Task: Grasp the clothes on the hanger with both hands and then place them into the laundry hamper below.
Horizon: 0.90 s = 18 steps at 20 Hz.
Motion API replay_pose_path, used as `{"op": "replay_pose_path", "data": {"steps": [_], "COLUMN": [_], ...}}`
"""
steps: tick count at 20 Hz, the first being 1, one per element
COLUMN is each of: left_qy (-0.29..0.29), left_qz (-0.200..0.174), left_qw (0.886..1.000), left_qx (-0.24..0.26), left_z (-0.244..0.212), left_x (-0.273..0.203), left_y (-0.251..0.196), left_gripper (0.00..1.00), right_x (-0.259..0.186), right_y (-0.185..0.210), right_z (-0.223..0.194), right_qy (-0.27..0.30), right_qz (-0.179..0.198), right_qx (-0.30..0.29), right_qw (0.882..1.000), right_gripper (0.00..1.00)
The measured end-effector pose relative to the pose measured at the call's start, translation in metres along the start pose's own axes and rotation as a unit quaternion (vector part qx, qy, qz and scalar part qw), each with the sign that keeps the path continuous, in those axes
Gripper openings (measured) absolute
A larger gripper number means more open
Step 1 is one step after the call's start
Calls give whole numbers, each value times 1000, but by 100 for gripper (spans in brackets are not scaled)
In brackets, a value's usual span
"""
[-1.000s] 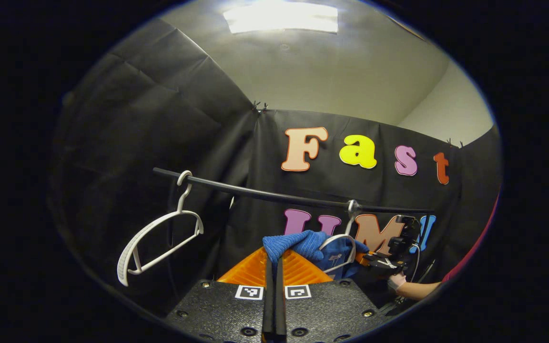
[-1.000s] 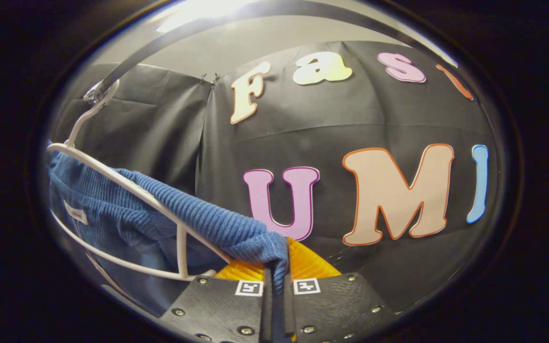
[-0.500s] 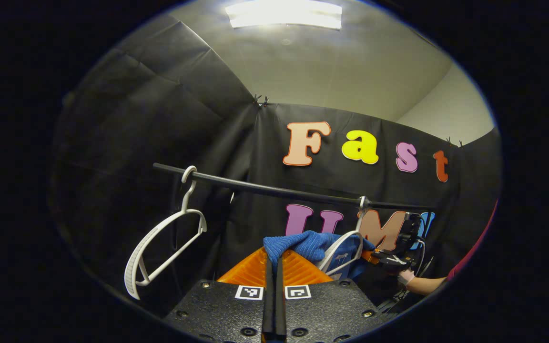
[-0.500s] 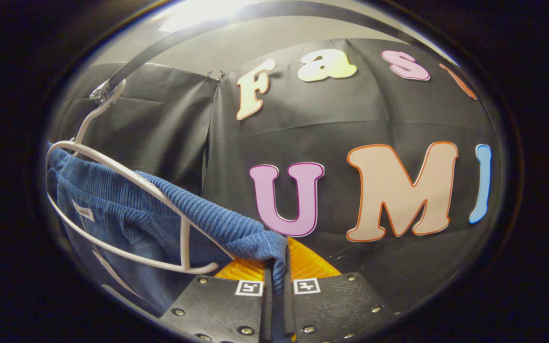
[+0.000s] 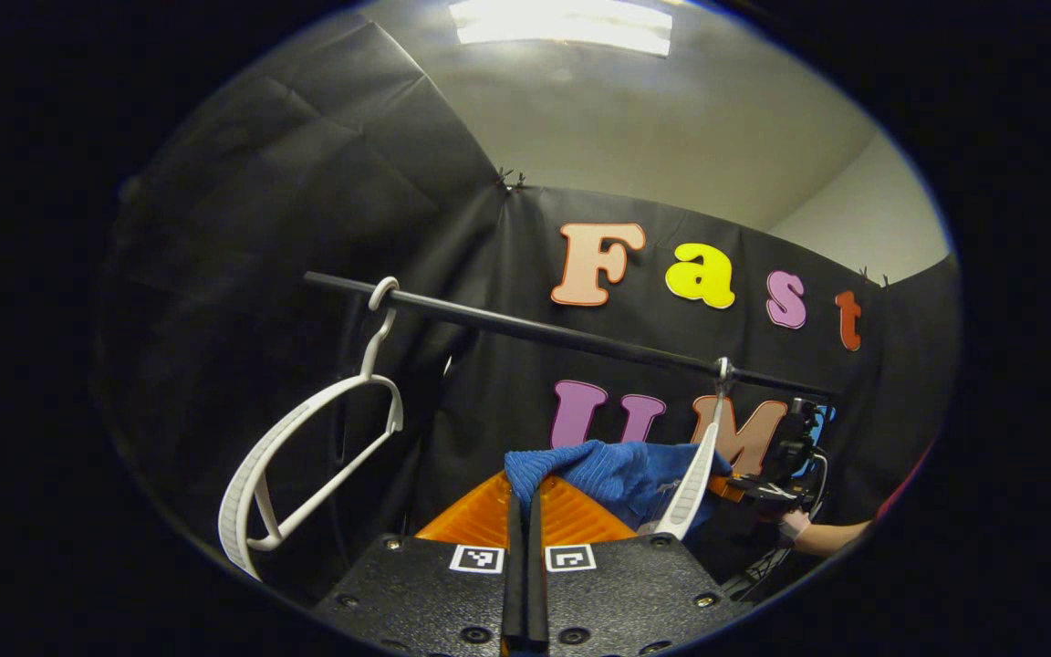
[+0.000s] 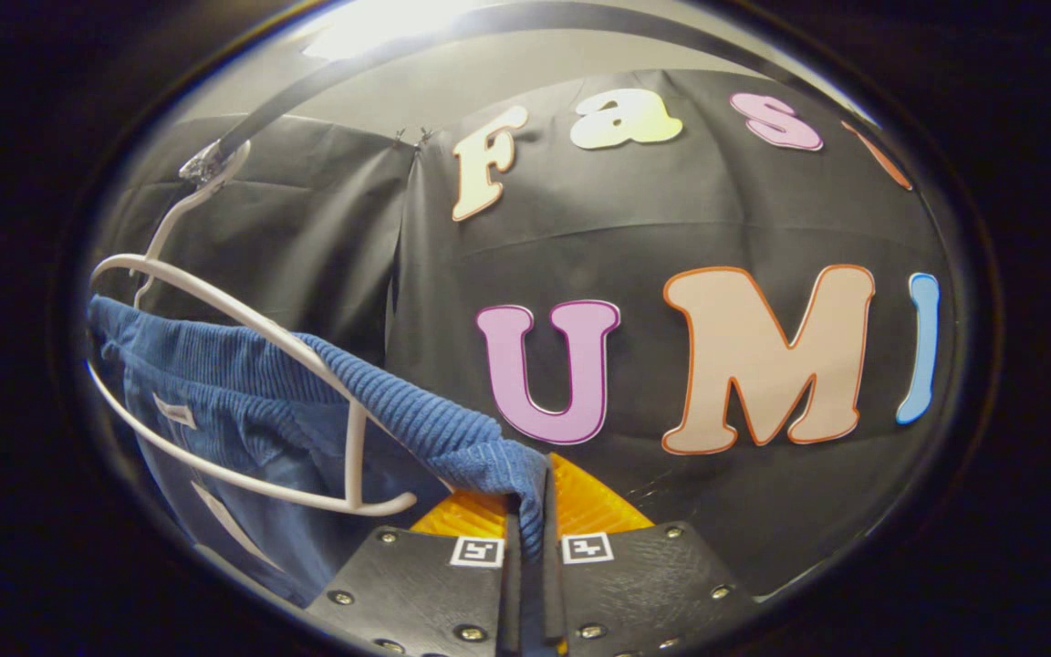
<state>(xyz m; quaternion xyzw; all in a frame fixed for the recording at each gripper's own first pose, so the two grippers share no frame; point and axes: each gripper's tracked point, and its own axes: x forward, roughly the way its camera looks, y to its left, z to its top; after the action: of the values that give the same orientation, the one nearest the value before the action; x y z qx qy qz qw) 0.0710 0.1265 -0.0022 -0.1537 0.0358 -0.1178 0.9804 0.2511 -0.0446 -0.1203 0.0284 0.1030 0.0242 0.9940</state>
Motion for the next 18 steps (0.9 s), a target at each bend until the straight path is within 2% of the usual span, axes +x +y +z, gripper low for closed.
{"op": "replay_pose_path", "data": {"steps": [10, 11, 12, 18], "left_qy": [34, 39, 42, 78], "left_qz": [-4, -2, 0, 7], "left_qw": [999, 999, 998, 997], "left_qx": [-33, -37, -38, -14], "left_z": [-64, -71, -76, -113], "left_x": [-2, -1, -2, -15], "left_y": [1, 1, 1, -5], "left_gripper": [2, 2, 2, 2], "right_x": [-3, -6, -11, -31], "right_y": [-23, -24, -24, -30], "right_z": [-32, -36, -40, -67], "right_qy": [37, 41, 45, 74], "right_qz": [-47, -50, -53, -64], "right_qx": [8, 6, 4, 10], "right_qw": [998, 998, 998, 995], "right_gripper": [9, 14, 9, 9]}}
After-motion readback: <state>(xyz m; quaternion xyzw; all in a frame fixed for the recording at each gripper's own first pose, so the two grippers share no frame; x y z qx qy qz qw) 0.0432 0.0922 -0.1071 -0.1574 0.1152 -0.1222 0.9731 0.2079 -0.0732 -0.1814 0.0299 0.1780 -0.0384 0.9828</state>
